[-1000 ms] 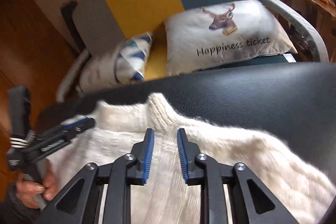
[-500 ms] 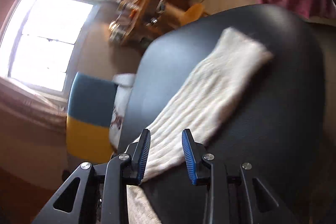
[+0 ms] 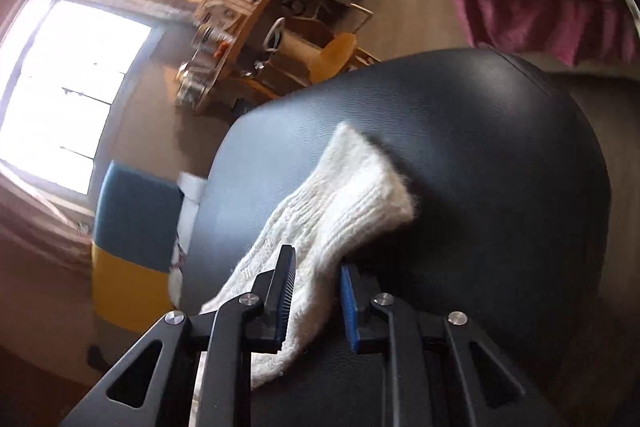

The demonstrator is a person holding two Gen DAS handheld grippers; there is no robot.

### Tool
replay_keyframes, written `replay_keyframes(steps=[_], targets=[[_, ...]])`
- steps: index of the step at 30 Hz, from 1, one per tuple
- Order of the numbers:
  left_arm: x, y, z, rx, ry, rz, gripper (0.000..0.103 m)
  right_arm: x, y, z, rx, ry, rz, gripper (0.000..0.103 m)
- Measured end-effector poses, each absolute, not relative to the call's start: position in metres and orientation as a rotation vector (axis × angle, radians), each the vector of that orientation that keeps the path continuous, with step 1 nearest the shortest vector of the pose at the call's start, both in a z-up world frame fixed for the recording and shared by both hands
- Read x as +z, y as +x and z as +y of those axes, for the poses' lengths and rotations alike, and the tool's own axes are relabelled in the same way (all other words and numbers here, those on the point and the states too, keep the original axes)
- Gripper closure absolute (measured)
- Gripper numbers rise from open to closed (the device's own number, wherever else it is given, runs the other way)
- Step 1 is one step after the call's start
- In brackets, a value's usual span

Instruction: Fold clothes

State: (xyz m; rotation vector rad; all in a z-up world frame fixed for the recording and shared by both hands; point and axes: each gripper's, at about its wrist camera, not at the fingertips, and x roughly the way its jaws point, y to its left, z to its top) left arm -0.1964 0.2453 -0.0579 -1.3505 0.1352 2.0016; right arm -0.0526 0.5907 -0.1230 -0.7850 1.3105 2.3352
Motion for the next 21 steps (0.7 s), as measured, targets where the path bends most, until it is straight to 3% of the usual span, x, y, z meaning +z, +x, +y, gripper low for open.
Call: replay_keyframes(steps=[2,5,10,17,21], targets=[[-0.061,-0.201,0.261,1.954,-1.382,0.09,0.057,-0.109,-0.078,0.563,2.516,-0.889,1.124,0.084],[-0.065,-0.207,0.284,1.881,-1.428,0.023,0.056,-0.111,-0.108,0.528,2.676,-1.059,0.994,0.083],[-0.072,-0.217,0.323,1.755,-1.497,-0.087,0.053,-0.125,-0.123,0.508,2.684,-1.167,0.894,0.084],[-0.085,-0.239,0.377,1.575,-1.602,-0.276,0.051,-0.126,-0.118,0.511,2.677,-1.206,0.907,0.084],[-0.097,-0.253,0.408,1.501,-1.671,-0.363,0.051,-0.13,-0.112,0.521,2.687,-1.175,1.013,0.084]])
